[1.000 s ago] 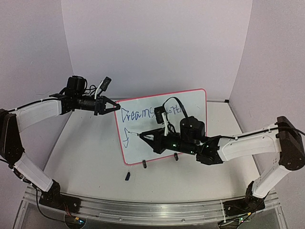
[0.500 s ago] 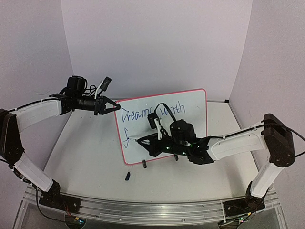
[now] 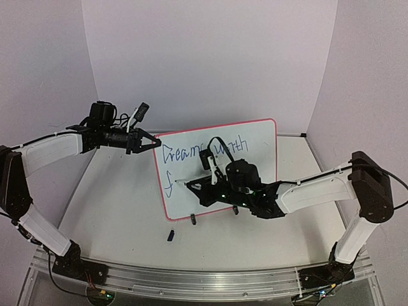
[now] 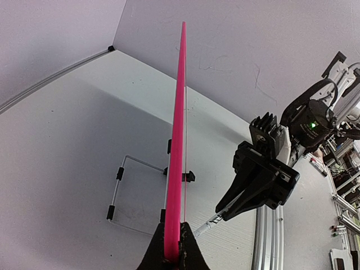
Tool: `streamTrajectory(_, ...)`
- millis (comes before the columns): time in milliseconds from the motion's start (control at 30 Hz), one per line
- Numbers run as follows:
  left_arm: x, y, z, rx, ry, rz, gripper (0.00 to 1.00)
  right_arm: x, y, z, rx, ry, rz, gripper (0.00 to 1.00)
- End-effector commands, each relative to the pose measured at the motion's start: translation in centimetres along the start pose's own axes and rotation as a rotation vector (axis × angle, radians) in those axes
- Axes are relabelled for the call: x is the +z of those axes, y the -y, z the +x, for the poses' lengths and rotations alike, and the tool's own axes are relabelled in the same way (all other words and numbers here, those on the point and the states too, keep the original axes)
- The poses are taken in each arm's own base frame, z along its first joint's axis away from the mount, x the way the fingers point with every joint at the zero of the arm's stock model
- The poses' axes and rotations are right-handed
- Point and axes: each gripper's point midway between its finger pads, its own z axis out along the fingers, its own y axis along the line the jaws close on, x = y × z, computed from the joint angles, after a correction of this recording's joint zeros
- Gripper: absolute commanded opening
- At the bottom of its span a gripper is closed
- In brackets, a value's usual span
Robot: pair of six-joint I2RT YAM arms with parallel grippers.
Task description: Write a sentence on the whiteboard
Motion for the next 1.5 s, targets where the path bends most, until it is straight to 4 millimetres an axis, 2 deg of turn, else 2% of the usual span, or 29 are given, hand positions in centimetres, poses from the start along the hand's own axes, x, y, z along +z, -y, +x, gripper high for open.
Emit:
streamTrajectory(0,1.2,0.0,3.2,-0.002,-0.096,-0.004,0.00,0.4,0.7,-0.4,0.001,0.009,0.037,0.00)
streamTrajectory(233,1.2,0.1,3.0,0.003,-0.094,-0.004,0.00,0.2,1.3,0.6,0.012,-0.022,0.056,0.00)
streamTrajectory(433,1.1,0.2,3.0,0.003,-0.094,-0.003,0.00,0.0,1.5,2.4,0.045,-0.069,0.047,0.00)
streamTrajectory(567,1.2,0.2,3.0,0.004,-0.094,-0.002,0.00,-0.2,1.5,2.7,0.054,-0.075,0.045,0.00)
streamTrajectory(667,1.1,0.2,3.0,0.006,-0.093,-0.005,0.00,-0.4,1.0,2.1,0.050,-0.069,0.024,0.00)
streamTrajectory(867,1.1,0.2,3.0,0.006,-0.094,-0.005,0.00,-1.1,-1.0,-0.9,0.017,-0.009,-0.043,0.00)
streamTrajectory(1067,1.2,0.1,3.0,0.006,-0.095,-0.005,0.00,-0.9,-0.9,-2.9,-0.016,0.043,-0.011,0.00)
streamTrajectory(1467,1.3,-0.1,3.2,0.000,-0.100,-0.006,0.00,0.4,0.2,-2.5,-0.031,0.035,0.047,0.00)
